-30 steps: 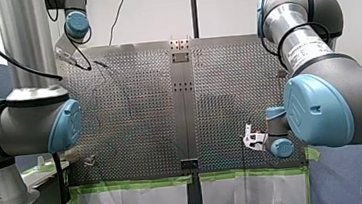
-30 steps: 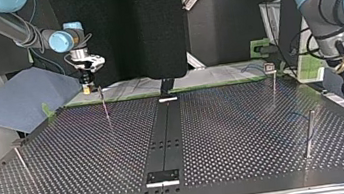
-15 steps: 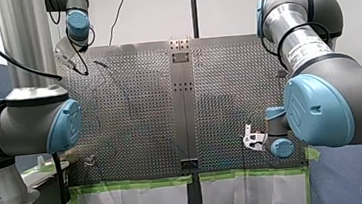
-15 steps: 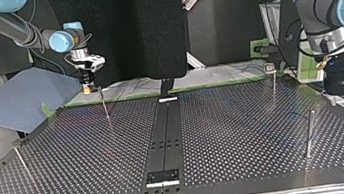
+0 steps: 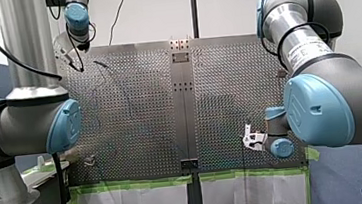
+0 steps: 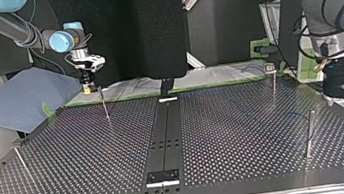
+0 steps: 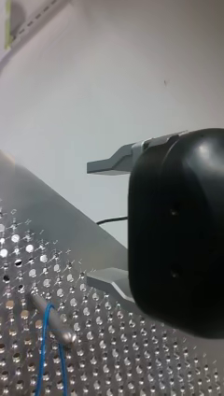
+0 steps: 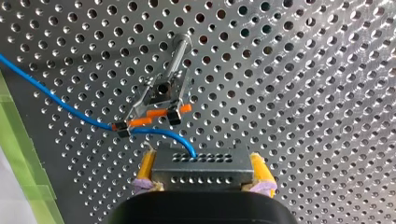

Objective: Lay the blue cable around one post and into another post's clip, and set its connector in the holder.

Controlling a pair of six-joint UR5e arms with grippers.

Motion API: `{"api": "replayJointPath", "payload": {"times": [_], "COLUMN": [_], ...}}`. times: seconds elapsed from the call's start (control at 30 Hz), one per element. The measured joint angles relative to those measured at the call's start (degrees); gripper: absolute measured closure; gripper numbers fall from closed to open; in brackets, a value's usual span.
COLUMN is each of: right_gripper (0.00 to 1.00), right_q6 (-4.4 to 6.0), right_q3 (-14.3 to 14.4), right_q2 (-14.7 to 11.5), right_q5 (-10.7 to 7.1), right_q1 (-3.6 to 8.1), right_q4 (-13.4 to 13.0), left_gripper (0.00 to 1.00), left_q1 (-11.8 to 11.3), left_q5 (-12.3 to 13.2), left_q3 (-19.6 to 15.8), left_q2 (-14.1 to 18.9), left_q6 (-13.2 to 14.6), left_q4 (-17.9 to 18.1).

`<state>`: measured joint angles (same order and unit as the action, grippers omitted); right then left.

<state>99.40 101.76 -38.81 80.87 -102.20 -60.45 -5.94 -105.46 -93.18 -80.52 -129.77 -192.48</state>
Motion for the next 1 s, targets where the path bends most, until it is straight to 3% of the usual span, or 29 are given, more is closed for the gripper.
{"api": "replayJointPath", "payload": {"times": [0.33,0.77,1.0], "right_gripper": [0.75,0.75,0.75], "right_q6": [-0.31,-0.33,-0.33], "right_q3": [-0.18,-0.23,-0.26], "right_q2": [-0.01,0.0,-0.01], "right_q5": [0.35,0.44,0.44], "right_q1": [-0.2,-0.24,-0.24], "right_q4": [0.41,0.64,0.7], "left_gripper": [0.0,0.0,0.0], "left_q1": [-0.02,-0.24,-0.12], "left_q5": [0.74,2.67,2.76], "left_q3": [2.5,3.01,5.66], "left_q2": [-0.65,-2.55,-2.63], "left_q6": [4.89,11.04,14.47], "left_q4": [-4.43,-4.94,-5.92]}}
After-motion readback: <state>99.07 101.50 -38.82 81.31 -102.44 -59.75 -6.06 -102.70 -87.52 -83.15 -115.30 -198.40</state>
